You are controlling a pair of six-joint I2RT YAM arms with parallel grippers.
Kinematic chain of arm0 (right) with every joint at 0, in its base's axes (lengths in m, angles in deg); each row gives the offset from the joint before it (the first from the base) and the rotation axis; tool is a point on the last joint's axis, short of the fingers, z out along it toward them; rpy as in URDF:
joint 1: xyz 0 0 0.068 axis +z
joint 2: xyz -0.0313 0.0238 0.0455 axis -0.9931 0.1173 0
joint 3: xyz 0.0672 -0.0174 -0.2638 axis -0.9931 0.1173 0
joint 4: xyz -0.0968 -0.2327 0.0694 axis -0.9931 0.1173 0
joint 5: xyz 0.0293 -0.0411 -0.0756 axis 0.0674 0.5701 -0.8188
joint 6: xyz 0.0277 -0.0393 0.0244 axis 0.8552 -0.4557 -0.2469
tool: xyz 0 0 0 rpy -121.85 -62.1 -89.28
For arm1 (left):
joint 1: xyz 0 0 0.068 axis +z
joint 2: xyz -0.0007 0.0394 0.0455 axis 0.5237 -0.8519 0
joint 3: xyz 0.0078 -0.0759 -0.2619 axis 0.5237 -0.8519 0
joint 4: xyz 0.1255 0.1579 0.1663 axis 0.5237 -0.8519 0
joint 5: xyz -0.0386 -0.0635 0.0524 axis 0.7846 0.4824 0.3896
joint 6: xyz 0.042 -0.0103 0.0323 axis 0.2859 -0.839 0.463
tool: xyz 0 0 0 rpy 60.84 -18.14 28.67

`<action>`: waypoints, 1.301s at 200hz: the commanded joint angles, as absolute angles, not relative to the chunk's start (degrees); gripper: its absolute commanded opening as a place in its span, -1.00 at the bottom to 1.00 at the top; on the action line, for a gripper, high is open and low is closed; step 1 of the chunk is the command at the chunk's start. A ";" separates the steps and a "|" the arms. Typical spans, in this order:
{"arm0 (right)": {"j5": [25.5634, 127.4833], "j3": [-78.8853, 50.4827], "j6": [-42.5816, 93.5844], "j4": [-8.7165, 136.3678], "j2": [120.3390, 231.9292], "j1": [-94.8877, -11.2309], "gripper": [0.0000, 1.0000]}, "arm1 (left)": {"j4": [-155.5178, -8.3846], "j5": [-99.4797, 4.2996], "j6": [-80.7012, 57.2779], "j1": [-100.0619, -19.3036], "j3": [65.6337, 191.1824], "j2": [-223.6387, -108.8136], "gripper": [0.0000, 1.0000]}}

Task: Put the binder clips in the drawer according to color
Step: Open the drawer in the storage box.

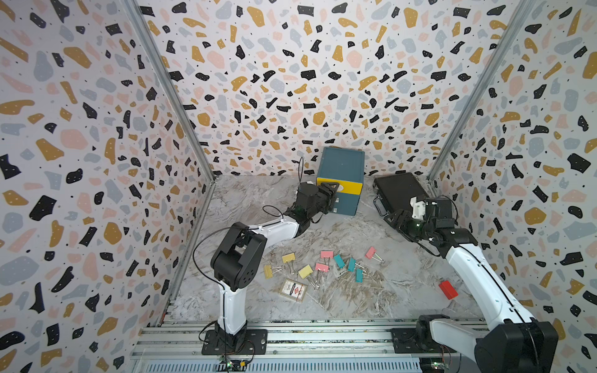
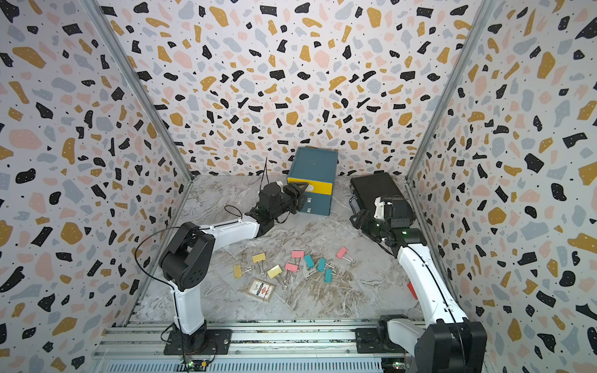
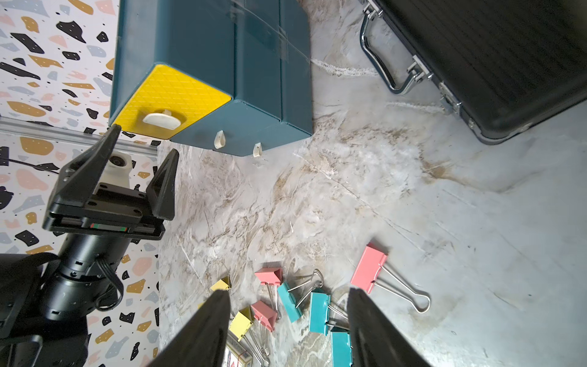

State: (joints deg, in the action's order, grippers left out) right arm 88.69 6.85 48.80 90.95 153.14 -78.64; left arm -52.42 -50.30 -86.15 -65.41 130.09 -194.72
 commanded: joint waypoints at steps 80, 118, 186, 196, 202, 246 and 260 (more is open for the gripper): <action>89.95 5.93 47.49 91.14 152.81 -78.51 0.28 | -50.33 -52.70 -84.12 -64.81 135.26 -198.85 0.17; 89.98 6.13 47.29 91.18 152.90 -78.51 0.28 | -49.30 -53.58 -83.89 -64.73 136.14 -200.11 0.12; 90.11 6.08 47.22 91.15 152.83 -78.51 0.28 | -48.63 -55.19 -82.88 -64.72 136.44 -200.60 0.05; 90.19 6.12 47.14 91.16 152.79 -78.49 0.29 | -48.23 -55.44 -82.82 -64.72 136.51 -200.65 0.05; 90.19 6.13 47.12 91.16 152.70 -78.52 0.28 | -48.08 -55.60 -82.78 -64.72 136.48 -200.70 0.04; 90.23 6.26 46.84 91.14 152.65 -78.51 0.28 | -47.11 -56.78 -82.29 -64.74 137.02 -201.25 0.00; 90.28 6.26 46.80 91.10 152.66 -78.47 0.28 | -46.77 -57.05 -82.13 -64.72 137.30 -201.56 0.01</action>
